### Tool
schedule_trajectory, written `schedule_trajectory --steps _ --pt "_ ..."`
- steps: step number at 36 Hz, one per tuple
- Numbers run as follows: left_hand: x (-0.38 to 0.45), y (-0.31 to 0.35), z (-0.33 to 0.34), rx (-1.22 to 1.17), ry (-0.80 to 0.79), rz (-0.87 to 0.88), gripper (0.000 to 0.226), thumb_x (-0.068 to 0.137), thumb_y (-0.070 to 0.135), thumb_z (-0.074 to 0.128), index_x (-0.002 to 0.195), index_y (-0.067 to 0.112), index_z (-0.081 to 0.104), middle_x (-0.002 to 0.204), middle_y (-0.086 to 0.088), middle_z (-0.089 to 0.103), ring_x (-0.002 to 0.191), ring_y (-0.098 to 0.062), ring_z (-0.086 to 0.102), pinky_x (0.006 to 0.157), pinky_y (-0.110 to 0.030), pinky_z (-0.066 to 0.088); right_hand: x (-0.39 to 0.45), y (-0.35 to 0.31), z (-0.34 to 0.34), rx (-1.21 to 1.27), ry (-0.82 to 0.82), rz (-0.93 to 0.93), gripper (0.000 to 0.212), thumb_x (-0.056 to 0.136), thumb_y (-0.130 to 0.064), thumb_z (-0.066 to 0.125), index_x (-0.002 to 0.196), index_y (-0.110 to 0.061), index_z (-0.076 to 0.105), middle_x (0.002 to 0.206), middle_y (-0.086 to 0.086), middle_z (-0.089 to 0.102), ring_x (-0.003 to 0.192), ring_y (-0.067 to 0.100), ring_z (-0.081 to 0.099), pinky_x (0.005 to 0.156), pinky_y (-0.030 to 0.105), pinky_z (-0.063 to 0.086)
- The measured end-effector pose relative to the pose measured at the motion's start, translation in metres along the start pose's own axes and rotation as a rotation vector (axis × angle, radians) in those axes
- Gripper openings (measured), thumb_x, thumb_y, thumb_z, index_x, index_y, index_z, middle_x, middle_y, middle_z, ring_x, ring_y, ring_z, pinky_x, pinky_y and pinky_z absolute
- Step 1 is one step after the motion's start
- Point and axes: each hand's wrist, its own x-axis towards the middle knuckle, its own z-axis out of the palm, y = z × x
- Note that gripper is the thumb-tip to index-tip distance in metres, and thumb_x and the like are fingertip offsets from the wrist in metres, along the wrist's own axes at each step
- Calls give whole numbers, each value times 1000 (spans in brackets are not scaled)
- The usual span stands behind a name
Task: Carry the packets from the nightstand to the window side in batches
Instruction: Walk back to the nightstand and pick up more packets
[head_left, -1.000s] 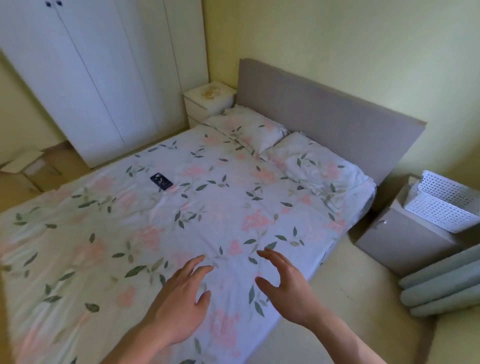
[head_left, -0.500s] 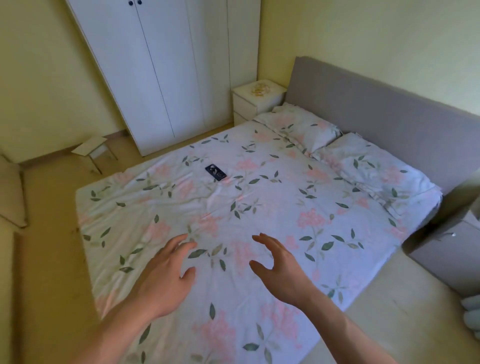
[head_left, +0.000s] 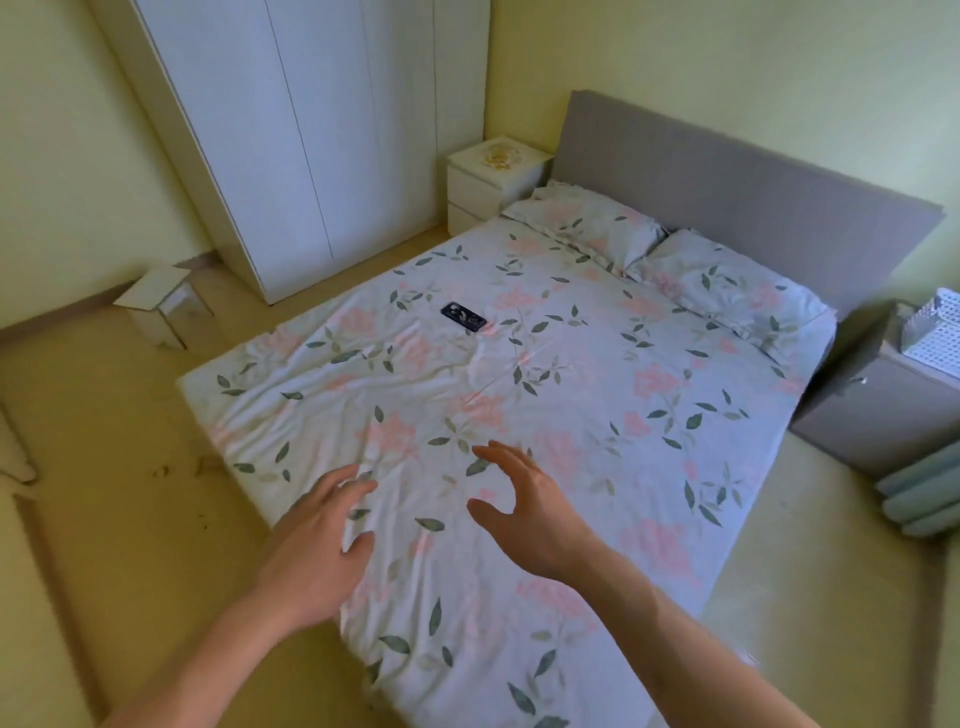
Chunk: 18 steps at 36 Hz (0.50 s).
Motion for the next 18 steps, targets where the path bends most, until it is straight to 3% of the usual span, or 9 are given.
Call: schedule_trajectory --steps 5,16,18 --pt "-11 -41 -60 -18 76 23 51 99 29 56 147 32 40 158 20 18 142 -9 33 107 -34 44 14 -64 21 -4 47 -45 58 98 -42 60 151 -36 38 161 -15 28 145 12 36 115 29 32" --pt "34 -65 -137 10 66 163 51 99 34 53 148 35 37 158 22 17 136 -14 44 111 -31 37 46 -111 35 26 182 -1 55 97 -43 61 148 -41 40 158 -21 31 144 7 36 115 26 34" --pt "52 -77 -153 23 81 186 51 99 34 53 147 34 39 157 22 19 141 -9 37 113 -29 34 64 -118 35 17 194 16 55 97 -44 60 148 -42 39 159 -22 29 145 7 34 116 27 31"
